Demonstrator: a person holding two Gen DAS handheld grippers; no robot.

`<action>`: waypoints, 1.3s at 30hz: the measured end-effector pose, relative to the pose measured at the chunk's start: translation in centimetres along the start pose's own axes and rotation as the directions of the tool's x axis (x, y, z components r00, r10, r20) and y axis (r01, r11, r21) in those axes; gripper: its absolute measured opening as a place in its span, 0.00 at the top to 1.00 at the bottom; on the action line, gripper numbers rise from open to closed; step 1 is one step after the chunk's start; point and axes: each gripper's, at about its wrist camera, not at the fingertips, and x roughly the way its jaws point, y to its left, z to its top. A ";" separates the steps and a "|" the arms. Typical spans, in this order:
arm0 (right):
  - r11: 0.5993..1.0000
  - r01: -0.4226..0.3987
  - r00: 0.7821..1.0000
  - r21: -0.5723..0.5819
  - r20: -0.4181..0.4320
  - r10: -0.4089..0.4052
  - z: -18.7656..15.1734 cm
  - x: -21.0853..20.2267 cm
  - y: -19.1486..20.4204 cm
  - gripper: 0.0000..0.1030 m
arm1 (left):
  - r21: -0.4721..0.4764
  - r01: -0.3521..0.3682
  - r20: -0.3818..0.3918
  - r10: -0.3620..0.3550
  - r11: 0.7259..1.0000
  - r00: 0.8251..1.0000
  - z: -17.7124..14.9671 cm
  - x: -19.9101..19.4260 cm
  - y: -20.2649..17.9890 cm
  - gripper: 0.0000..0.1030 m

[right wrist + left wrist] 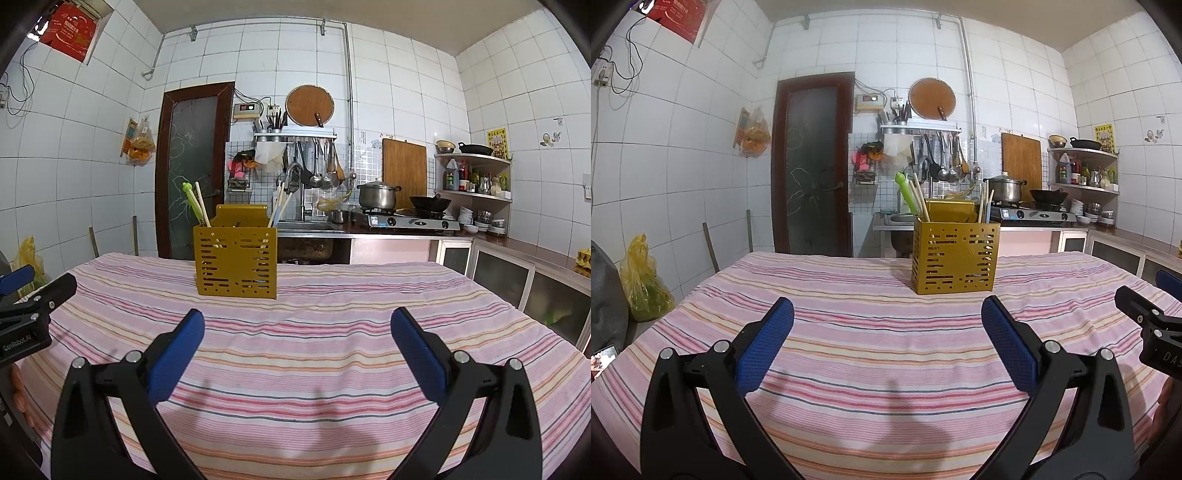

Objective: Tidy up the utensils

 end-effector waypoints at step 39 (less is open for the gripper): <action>1.000 0.000 1.000 -0.002 -0.002 0.000 0.1 -0.1 -0.1 0.04 | 0.007 0.006 -0.001 -0.006 1.000 1.000 0.0 0.0 -0.2 0.05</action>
